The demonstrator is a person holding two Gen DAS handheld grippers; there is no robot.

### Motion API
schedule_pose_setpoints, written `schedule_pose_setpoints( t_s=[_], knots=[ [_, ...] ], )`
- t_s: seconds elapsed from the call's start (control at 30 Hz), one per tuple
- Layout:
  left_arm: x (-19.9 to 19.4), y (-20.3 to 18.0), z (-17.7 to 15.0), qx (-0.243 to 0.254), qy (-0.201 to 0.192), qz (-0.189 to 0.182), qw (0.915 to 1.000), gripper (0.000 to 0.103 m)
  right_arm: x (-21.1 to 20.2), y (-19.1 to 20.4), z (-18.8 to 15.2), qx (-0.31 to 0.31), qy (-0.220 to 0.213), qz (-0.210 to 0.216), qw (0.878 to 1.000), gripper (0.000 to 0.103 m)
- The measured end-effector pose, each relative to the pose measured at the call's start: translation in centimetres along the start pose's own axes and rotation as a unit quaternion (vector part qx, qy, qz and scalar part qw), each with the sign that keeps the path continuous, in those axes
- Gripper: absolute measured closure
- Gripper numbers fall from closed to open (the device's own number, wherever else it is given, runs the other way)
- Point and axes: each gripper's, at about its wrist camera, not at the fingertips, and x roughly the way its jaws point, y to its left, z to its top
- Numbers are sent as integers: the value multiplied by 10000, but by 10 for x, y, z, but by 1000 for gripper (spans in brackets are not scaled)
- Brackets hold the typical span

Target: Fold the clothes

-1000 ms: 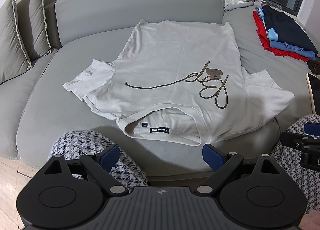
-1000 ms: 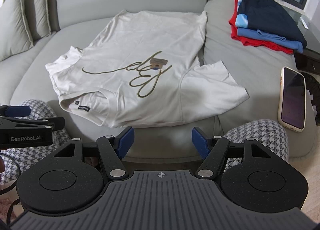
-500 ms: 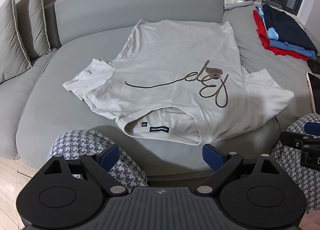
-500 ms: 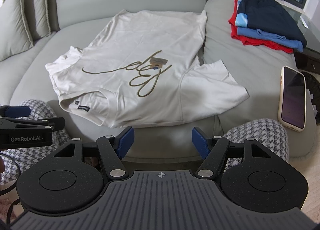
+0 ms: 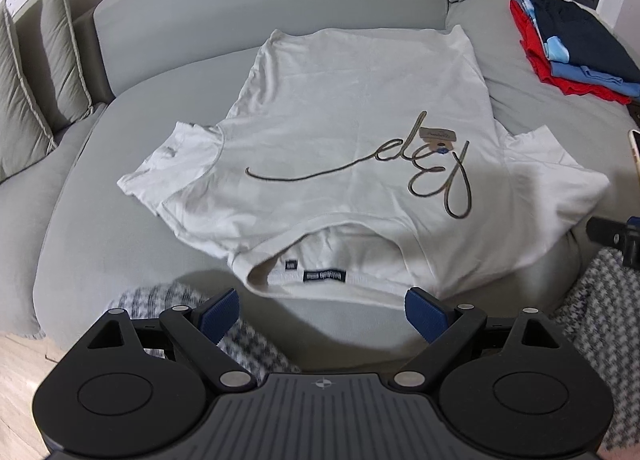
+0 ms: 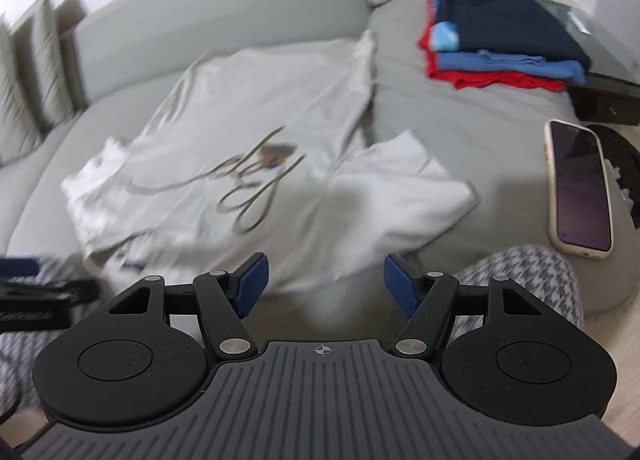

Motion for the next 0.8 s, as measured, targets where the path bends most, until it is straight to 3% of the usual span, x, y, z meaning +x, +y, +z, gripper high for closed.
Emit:
schedule_pose_setpoints(
  t_s=[0.17,0.4,0.53,0.67,0.7,0.77,0.8],
  knots=[
    [11,-6,11,65,9,-113,9999,12,33,-35,12,678,-214,-582,9958,34],
    [29,-14,22,99,156,-210,9996,12,72,-74,23,1443,27,-991,9846,37],
    [36,-14,26,80,226,-183,9995,12,87,-88,21,1619,136,-1053,9811,43],
    [38,-13,27,61,265,-137,9995,12,103,-92,18,1438,115,-1069,9837,42],
    [37,-12,27,50,268,-129,9995,12,106,-92,18,1443,75,-1038,9841,45],
    [36,-9,25,11,263,-126,9996,12,108,-92,19,1405,2,-927,9857,67],
    [35,-7,24,-9,257,-129,9996,12,109,-90,21,1326,-4,-773,9881,94]
  ],
)
